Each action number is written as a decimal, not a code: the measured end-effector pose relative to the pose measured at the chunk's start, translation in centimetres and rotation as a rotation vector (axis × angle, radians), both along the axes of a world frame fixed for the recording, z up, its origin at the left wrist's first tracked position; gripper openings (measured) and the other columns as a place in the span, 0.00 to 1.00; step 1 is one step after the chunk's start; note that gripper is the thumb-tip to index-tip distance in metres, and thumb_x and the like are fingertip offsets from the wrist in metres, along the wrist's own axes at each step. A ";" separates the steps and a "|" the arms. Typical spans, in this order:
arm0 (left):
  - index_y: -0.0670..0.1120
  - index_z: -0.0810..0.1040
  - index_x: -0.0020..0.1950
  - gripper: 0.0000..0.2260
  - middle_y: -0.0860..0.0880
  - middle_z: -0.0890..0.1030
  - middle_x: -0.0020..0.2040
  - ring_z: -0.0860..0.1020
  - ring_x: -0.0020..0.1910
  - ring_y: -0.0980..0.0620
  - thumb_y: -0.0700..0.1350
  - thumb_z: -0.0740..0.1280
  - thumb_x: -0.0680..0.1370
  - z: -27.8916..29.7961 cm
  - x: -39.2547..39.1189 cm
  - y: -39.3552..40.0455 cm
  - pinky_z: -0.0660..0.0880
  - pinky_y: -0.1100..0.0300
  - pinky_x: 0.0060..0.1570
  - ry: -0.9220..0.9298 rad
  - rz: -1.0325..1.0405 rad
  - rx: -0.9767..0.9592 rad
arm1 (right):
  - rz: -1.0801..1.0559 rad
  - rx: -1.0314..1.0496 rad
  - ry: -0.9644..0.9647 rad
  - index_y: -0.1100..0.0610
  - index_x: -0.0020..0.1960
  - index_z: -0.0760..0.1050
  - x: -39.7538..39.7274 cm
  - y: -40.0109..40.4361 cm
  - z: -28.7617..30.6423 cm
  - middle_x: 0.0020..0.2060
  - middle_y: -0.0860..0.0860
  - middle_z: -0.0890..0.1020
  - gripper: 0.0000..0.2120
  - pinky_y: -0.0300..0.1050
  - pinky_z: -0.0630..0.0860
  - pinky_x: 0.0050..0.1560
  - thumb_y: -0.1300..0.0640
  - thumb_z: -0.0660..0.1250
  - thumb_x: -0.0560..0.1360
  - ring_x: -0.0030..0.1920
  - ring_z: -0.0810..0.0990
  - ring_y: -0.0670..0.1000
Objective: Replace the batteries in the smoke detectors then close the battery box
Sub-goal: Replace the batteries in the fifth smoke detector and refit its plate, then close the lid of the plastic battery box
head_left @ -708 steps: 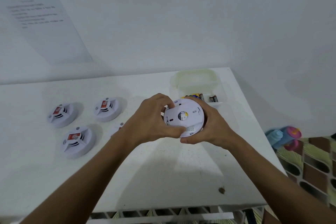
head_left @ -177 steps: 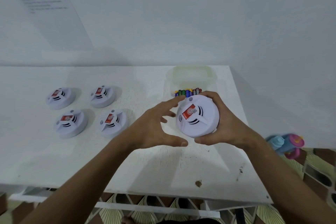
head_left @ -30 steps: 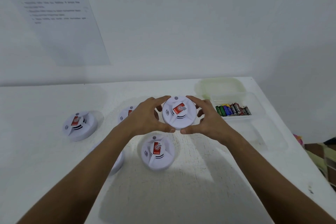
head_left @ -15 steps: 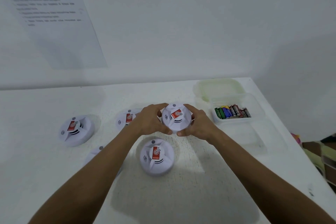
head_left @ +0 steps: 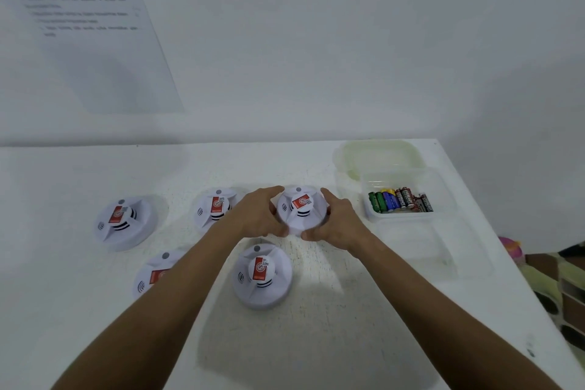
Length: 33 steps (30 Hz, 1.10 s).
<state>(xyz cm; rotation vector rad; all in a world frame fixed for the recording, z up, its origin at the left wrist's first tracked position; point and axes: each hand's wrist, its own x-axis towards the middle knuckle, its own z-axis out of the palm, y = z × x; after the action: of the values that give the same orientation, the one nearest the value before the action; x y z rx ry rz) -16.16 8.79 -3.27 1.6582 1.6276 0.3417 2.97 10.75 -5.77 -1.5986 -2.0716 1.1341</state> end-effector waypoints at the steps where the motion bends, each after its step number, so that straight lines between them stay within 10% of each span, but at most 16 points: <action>1: 0.46 0.71 0.67 0.30 0.46 0.81 0.53 0.80 0.47 0.47 0.38 0.77 0.67 0.3 0.1 -0.2 0.79 0.55 0.45 0.041 0.002 -0.024 | -0.007 -0.009 -0.001 0.60 0.70 0.67 0.3 -0.2 0.4 0.62 0.59 0.76 0.39 0.58 0.70 0.67 0.59 0.82 0.64 0.62 0.75 0.60; 5: 0.50 0.60 0.77 0.37 0.47 0.73 0.67 0.74 0.57 0.53 0.45 0.74 0.72 2.7 1.6 0.3 0.70 0.62 0.51 0.148 0.048 0.063 | -0.073 -0.003 0.077 0.51 0.79 0.55 2.7 -0.6 3.1 0.67 0.56 0.67 0.51 0.43 0.75 0.55 0.54 0.81 0.66 0.60 0.75 0.53; 8: 0.54 0.63 0.75 0.32 0.50 0.75 0.64 0.74 0.50 0.55 0.52 0.71 0.73 4.9 4.2 2.2 0.69 0.65 0.44 0.122 0.065 0.150 | -0.083 0.122 0.154 0.46 0.76 0.62 5.7 0.9 5.8 0.59 0.50 0.72 0.42 0.34 0.72 0.41 0.52 0.80 0.68 0.45 0.75 0.44; 13: 0.54 0.65 0.74 0.28 0.49 0.75 0.62 0.74 0.46 0.54 0.55 0.69 0.75 6.4 10.0 6.6 0.69 0.63 0.42 0.057 0.068 0.213 | -0.211 0.174 0.203 0.49 0.65 0.76 13.0 6.0 8.2 0.55 0.50 0.80 0.23 0.34 0.75 0.38 0.53 0.76 0.71 0.46 0.79 0.49; 23: 0.49 0.59 0.77 0.32 0.47 0.62 0.77 0.63 0.74 0.48 0.53 0.67 0.77 2.7 15.7 13.3 0.64 0.51 0.71 0.088 0.175 0.116 | -0.258 0.088 0.090 0.48 0.72 0.70 20.7 14.0 4.9 0.65 0.53 0.75 0.29 0.47 0.74 0.59 0.50 0.75 0.73 0.61 0.74 0.51; 33: 0.40 0.59 0.75 0.36 0.41 0.69 0.70 0.74 0.59 0.44 0.54 0.70 0.75 0.5 16.9 15.1 0.75 0.54 0.51 0.172 0.351 -0.003 | -0.243 -0.093 0.018 0.50 0.78 0.58 20.3 17.4 2.3 0.75 0.57 0.64 0.39 0.54 0.69 0.70 0.49 0.74 0.73 0.74 0.64 0.57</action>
<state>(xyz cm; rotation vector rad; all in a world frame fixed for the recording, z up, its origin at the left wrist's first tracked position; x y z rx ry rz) 0.71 23.88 -2.75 1.4275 2.0527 0.3775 23.30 28.12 -3.50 -1.8170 -1.7776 1.1665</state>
